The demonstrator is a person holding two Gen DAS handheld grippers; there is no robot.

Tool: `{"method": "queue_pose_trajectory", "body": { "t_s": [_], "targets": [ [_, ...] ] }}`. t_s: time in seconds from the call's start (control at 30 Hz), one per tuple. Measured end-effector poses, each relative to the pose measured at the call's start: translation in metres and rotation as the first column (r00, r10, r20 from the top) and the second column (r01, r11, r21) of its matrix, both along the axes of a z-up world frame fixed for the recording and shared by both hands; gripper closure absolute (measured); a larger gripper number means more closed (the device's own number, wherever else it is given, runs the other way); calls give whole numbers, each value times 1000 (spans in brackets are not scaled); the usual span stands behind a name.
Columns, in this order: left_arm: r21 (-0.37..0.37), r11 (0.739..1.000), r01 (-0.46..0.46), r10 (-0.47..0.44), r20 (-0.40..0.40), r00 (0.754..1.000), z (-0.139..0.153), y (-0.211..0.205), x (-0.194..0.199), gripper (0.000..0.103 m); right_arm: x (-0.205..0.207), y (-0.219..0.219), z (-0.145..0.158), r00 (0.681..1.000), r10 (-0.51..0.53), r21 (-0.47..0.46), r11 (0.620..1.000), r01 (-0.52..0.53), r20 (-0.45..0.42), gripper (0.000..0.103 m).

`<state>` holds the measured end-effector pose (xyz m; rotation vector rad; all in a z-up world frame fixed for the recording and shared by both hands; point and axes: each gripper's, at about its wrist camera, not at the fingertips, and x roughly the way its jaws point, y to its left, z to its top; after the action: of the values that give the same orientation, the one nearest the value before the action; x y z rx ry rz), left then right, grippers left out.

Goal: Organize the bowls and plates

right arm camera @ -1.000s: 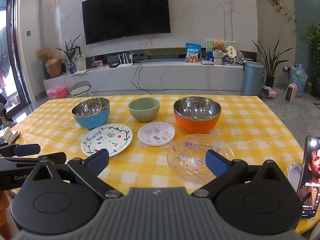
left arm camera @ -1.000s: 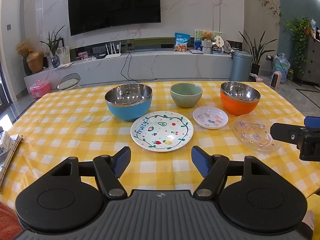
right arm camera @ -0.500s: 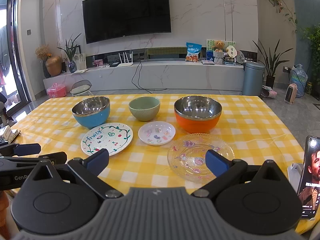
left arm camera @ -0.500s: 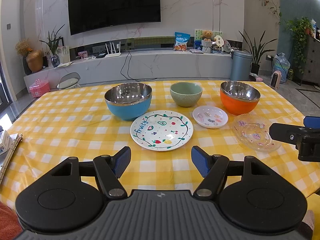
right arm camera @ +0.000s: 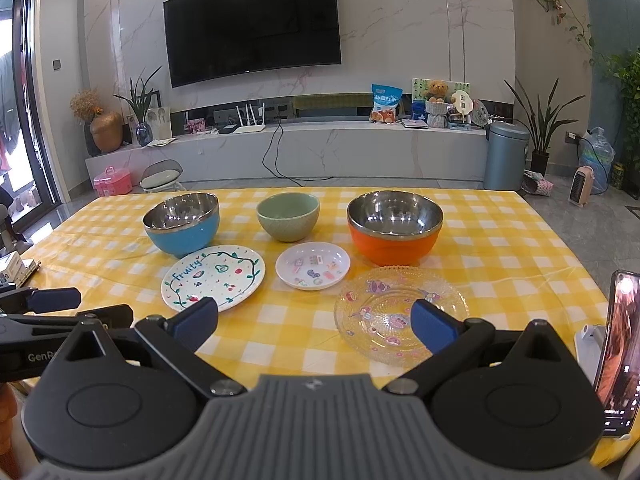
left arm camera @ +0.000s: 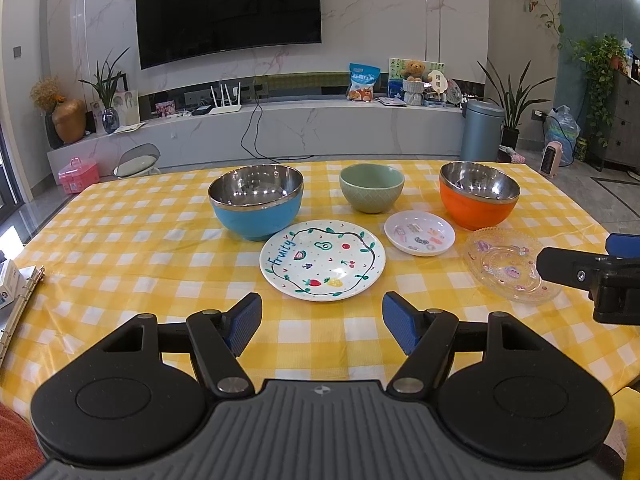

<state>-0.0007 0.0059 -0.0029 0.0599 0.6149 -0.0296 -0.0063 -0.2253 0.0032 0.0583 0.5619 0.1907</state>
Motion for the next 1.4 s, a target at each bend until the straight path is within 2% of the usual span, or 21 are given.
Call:
{"method": "queue_pose_trajectory", "body": {
  "t_s": [0.77,0.93,1.13,1.3,1.4],
  "targets": [
    [-7,1000,2,-3,-6,1000,1,0,1,22,3,2,-2,1000,-6,-3,1000,6,-16,3],
    [-91,995,48,-51,-22,998,2,-6,0,22,6,-2,-8,999,-37,-14,999,36,-31,3],
    [-115,988,107,-110,-23,994,7,-24,9,22,20,-20,-12,996,-86,-18,996,85,-37,3],
    [-136,981,141,-148,-44,988,9,-43,29,22,46,-35,-19,997,-61,-54,997,58,-55,4],
    [-166,975,145,-157,-58,986,5,-52,42,29,63,-46,-27,998,-21,-89,996,16,-53,10]
  ]
}}
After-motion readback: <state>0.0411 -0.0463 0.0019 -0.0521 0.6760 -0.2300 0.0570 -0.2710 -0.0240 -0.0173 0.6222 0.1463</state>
